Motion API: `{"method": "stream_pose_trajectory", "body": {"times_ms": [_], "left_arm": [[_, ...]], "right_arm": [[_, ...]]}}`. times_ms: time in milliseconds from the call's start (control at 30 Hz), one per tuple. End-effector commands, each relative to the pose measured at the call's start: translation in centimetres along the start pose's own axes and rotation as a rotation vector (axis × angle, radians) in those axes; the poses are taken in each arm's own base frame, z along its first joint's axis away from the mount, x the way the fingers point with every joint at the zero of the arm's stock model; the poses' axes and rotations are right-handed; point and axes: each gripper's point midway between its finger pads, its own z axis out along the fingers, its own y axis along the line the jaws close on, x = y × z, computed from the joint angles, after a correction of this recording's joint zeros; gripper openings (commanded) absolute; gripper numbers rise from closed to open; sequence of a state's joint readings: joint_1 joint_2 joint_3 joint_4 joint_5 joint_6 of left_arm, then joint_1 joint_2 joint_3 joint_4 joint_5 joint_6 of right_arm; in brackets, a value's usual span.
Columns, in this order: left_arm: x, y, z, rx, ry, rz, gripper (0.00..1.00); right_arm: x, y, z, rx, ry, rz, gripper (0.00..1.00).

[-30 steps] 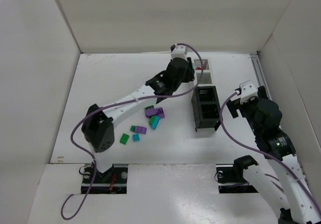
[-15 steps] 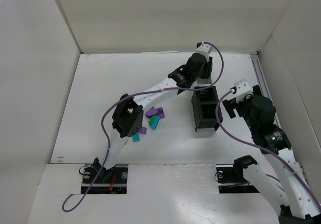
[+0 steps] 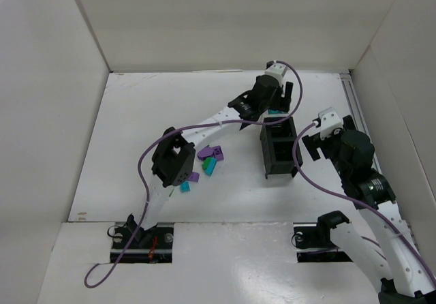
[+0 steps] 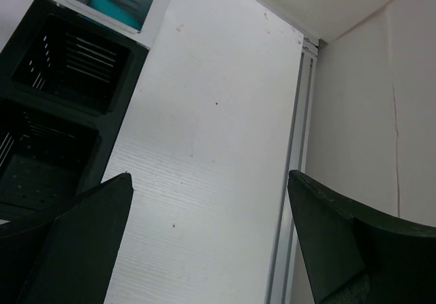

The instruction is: Sort the legos into containers by color

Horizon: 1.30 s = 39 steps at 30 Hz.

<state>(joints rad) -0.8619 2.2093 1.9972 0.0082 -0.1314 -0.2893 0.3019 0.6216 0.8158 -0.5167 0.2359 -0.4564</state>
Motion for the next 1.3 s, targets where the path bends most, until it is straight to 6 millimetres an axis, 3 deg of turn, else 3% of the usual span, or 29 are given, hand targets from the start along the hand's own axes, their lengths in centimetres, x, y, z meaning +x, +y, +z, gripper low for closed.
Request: {"method": "stream_pose_trajectory", "body": {"times_ms": [0,67,100,133,167,200,233,267,300,333,367,400,433,467,500,567,633,667,700,733,800,867,900,967,1000,1033,1133,1167,1267], "left_arm": [[-6.4,-1.5,-4.1,0.050,-0.120,-0.021,0.72],[-7.3,-1.2,-5.9,0.031,-0.128,-0.022,0.76],[-6.4,-0.8,-6.4,0.023,-0.106,-0.029,0.81],[-8.4,-0.6,-8.7,0.012,-0.149,-0.037,0.88],[-8.6,-0.2,-9.9,-0.002,-0.155,-0.060,0.98],[-8.7,0.3,-11.3,-0.017,-0.161,-0.070,1.00],[-5.7,1.9,-12.0,-0.060,-0.109,-0.074,1.00],[-7.9,2.8,-15.7,-0.100,-0.173,-0.112,1.00],[-7.3,3.4,-17.4,-0.126,-0.176,-0.135,1.00],[-3.7,5.4,-18.3,-0.194,-0.126,-0.193,1.00],[-4.1,6.9,-22.1,-0.261,-0.160,-0.244,1.00],[-3.0,8.0,-23.8,-0.304,-0.153,-0.297,1.00],[0.7,10.0,-24.9,-0.378,-0.098,-0.330,1.00],[2.2,10.7,-26.3,-0.423,-0.099,-0.453,1.00],[3.2,12.1,-29.3,-0.464,-0.100,-0.495,1.00],[7.3,13.7,-32.2,-0.502,-0.069,-0.594,1.00],[9.1,13.7,-33.4,-0.468,-0.048,-0.628,1.00],[10.8,14.2,-33.8,-0.474,-0.031,-0.639,1.00],[11.2,14.3,-34.4,-0.468,-0.028,-0.656,1.00],[11.0,14.2,-35.3,-0.445,-0.044,-0.690,1.00],[11.5,14.6,-36.1,-0.455,-0.044,-0.727,1.00],[12.3,15.5,-37.3,-0.504,-0.040,-0.767,1.00],[12.6,15.8,-37.5,-0.530,-0.045,-0.806,1.00],[13.1,16.8,-38.7,-0.590,-0.050,-0.823,1.00],[12.6,16.9,-39.1,-0.595,-0.067,-0.842,1.00],[12.2,17.0,-39.5,-0.608,-0.084,-0.874,1.00],[12.6,18.0,-40.8,-0.676,-0.084,-0.878,1.00],[12.2,18.1,-41.0,-0.682,-0.095,-0.885,1.00],[12.1,18.3,-41.5,-0.691,-0.100,-0.878,1.00]], "right_arm": [[-0.8,-0.2,-0.1,0.006,-0.033,-0.012,1.00],[-1.6,0.3,-0.2,-0.028,-0.074,-0.023,1.00],[-2.1,0.5,-0.1,-0.050,-0.100,-0.047,1.00],[-2.7,1.0,-0.1,-0.081,-0.132,-0.063,1.00],[-3.5,2.7,0.2,-0.165,-0.180,-0.086,1.00],[-4.1,3.6,0.4,-0.212,-0.206,-0.105,1.00],[-4.1,4.9,0.9,-0.270,-0.208,-0.142,1.00],[-4.6,6.1,1.0,-0.328,-0.235,-0.164,1.00],[-5.3,7.4,0.8,-0.373,-0.253,-0.180,1.00],[-5.3,8.6,1.3,-0.409,-0.249,-0.206,1.00],[-5.8,9.4,1.2,-0.438,-0.259,-0.216,1.00],[-5.6,10.1,1.5,-0.443,-0.240,-0.231,1.00],[-5.8,12.3,1.3,-0.506,-0.224,-0.228,1.00],[-5.9,13.5,1.3,-0.528,-0.218,-0.223,1.00],[-6.1,14.5,1.2,-0.539,-0.214,-0.215,1.00],[-7.8,19.4,0.6,-0.645,-0.283,-0.188,1.00],[-7.5,22.7,0.1,-0.715,-0.264,-0.195,1.00],[-7.4,25.9,-0.3,-0.775,-0.245,-0.207,1.00],[-7.2,27.2,-0.4,-0.791,-0.222,-0.212,1.00],[-7.0,27.8,0.0,-0.766,-0.189,-0.214,1.00],[-6.1,31.2,-0.3,-0.807,-0.138,-0.218,1.00],[-6.6,33.7,-1.0,-0.859,-0.155,-0.225,0.98],[-7.7,35.8,-2.3,-0.910,-0.210,-0.225,0.98],[-7.7,39.1,-2.7,-0.950,-0.237,-0.284,0.97],[-8.5,40.9,-3.8,-0.986,-0.289,-0.297,0.97],[-8.3,42.7,-3.5,-0.999,-0.278,-0.314,0.97],[-9.1,45.7,-4.0,-1.055,-0.320,-0.283,0.96],[-7.9,47.0,-3.7,-1.075,-0.298,-0.282,0.94],[-8.0,49.5,-3.6,-1.125,-0.287,-0.223,0.92]]}}
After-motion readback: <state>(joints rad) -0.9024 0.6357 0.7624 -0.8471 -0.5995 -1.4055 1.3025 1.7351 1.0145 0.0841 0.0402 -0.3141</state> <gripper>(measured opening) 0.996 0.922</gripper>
